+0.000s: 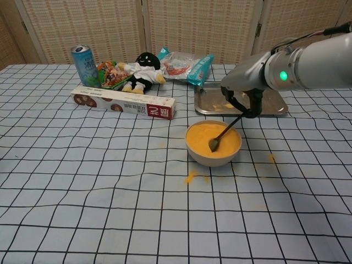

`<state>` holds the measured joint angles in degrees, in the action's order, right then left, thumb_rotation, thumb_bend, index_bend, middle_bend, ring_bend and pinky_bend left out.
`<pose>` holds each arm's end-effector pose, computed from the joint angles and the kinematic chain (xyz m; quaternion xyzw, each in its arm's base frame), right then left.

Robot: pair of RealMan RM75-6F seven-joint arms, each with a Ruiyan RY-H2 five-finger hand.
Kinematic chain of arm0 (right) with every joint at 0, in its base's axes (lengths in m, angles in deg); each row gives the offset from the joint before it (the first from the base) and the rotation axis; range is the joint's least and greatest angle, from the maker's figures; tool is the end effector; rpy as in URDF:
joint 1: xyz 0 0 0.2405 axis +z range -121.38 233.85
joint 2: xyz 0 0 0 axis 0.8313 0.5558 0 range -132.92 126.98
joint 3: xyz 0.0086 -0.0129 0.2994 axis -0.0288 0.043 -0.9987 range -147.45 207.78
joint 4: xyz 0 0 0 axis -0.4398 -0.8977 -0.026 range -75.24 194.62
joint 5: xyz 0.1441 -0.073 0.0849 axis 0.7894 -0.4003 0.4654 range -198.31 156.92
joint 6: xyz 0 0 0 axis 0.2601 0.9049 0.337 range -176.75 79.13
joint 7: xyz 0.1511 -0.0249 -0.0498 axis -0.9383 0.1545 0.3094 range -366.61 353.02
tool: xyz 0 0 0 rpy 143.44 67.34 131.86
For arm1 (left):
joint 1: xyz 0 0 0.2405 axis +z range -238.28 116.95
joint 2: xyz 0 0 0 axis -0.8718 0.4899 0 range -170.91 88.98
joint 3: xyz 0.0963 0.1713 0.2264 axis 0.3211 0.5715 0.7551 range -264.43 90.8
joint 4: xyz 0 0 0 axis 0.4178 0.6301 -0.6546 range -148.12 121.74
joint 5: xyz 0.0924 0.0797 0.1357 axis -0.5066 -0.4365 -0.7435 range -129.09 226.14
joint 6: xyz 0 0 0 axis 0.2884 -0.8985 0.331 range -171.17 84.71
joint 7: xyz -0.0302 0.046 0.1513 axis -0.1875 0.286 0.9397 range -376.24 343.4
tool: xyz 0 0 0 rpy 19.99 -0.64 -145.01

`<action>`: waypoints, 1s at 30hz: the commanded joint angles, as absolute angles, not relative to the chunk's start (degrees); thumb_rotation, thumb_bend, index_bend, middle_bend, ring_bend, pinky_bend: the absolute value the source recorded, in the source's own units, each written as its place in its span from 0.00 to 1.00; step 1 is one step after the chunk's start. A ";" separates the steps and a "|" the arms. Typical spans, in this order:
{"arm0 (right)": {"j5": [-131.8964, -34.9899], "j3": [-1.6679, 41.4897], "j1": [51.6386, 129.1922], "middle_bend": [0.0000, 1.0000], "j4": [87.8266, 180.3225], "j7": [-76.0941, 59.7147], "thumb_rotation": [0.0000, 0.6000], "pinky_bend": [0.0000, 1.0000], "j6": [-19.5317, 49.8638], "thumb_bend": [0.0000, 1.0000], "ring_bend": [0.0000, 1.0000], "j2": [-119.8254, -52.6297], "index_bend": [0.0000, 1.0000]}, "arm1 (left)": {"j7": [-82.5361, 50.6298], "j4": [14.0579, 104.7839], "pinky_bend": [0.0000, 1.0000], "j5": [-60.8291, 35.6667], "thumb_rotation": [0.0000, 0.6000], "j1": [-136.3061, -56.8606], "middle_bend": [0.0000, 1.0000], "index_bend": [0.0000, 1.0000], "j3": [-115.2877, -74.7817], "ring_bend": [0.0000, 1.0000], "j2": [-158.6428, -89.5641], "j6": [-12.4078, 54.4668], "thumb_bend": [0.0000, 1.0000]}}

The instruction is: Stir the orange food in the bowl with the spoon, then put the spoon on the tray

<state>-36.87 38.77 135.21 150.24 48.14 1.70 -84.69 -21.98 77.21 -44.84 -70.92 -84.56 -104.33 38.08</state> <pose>-0.0952 -0.4435 0.0154 0.8600 -0.1952 0.0804 0.4647 -0.3213 0.2112 0.1798 -0.6677 -0.3900 -0.3962 0.4951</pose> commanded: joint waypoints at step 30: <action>-49.82 33.43 126.81 0.14 144.17 41.20 1.00 0.01 -0.22 0.87 0.00 -86.40 1.00 | -21.95 77.10 0.11 -45.09 1.00 -70.80 0.00 0.00 -84.56 0.00 -104.33 38.42 0.47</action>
